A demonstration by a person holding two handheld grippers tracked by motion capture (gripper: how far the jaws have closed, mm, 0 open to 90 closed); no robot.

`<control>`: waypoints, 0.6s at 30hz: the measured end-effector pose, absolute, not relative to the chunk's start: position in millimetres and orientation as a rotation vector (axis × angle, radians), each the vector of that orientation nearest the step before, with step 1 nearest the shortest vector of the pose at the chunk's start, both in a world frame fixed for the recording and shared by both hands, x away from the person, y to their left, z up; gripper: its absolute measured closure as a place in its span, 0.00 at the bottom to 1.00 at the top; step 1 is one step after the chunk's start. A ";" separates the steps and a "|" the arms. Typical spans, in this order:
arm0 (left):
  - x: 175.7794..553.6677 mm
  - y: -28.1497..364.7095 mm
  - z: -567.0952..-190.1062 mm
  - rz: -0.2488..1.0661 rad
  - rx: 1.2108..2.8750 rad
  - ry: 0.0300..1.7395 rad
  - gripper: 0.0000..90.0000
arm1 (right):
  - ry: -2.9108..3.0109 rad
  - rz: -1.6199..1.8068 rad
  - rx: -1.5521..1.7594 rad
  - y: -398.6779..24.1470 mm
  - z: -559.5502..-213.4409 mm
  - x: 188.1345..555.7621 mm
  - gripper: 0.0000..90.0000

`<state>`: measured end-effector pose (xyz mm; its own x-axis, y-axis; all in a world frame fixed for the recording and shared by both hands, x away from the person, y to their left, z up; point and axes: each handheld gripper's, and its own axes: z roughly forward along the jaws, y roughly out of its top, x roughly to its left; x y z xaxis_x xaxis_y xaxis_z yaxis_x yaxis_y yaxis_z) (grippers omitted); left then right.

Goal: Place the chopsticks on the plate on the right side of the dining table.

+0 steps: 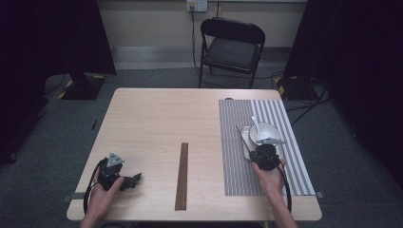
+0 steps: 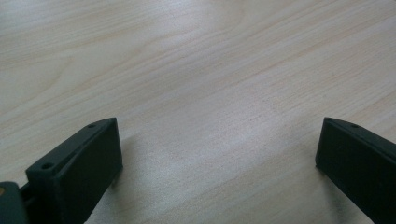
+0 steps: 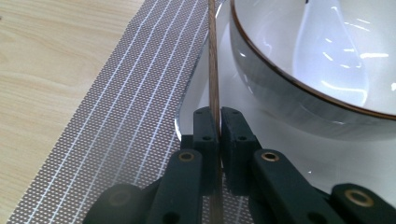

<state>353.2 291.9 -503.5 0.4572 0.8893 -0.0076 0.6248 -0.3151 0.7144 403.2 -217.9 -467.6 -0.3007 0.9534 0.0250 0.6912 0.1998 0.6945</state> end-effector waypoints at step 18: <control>353.2 292.0 -503.4 0.520 2.055 1.258 0.00 | 2.041 0.860 1.553 -225.2 -470.1 397.1 0.94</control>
<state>353.2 292.0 -503.4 0.4573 0.8893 -0.0064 0.6247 -0.3162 0.7140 397.1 -225.2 -470.1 -0.2778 0.9602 0.0291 0.6912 0.1788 0.7003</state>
